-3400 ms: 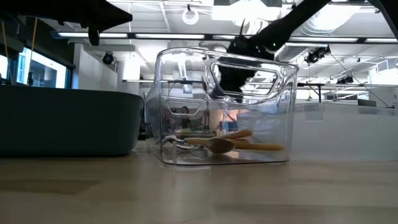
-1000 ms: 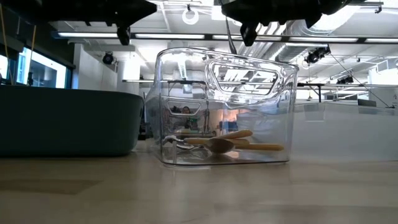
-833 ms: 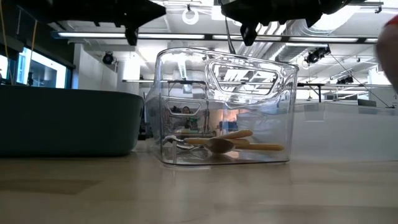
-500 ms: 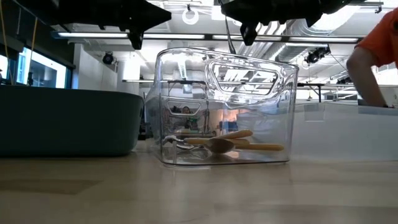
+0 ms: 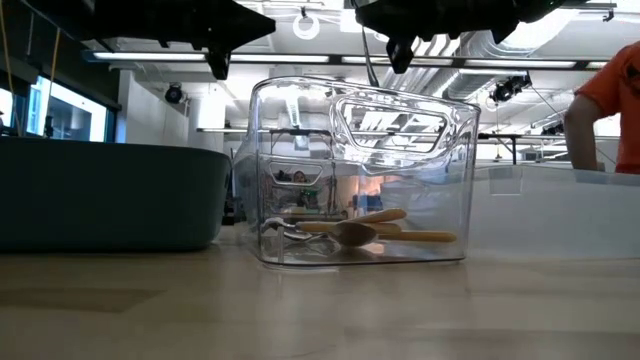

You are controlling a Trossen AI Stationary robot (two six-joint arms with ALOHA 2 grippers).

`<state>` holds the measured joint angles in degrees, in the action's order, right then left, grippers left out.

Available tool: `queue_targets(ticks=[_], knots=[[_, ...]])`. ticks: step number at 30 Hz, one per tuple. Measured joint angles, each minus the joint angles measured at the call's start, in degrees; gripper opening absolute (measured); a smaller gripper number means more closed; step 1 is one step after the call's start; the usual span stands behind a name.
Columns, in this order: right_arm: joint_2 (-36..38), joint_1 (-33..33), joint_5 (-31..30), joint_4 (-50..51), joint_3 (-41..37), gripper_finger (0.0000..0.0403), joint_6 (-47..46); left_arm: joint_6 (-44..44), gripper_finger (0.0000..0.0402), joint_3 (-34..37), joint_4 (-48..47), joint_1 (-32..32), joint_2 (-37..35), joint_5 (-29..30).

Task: Sort silverware by color (type)
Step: Put the blue spoon into the white bin

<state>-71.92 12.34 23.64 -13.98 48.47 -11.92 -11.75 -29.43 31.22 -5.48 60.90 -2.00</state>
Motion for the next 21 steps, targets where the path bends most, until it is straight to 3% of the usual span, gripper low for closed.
queue_targets(ticks=[21], knots=[[0.00, 0.02, -0.52, 0.00, 0.00, 0.0000, -0.21, -0.05, 0.0000, -0.02, -0.02, -0.02, 0.00, 0.33]])
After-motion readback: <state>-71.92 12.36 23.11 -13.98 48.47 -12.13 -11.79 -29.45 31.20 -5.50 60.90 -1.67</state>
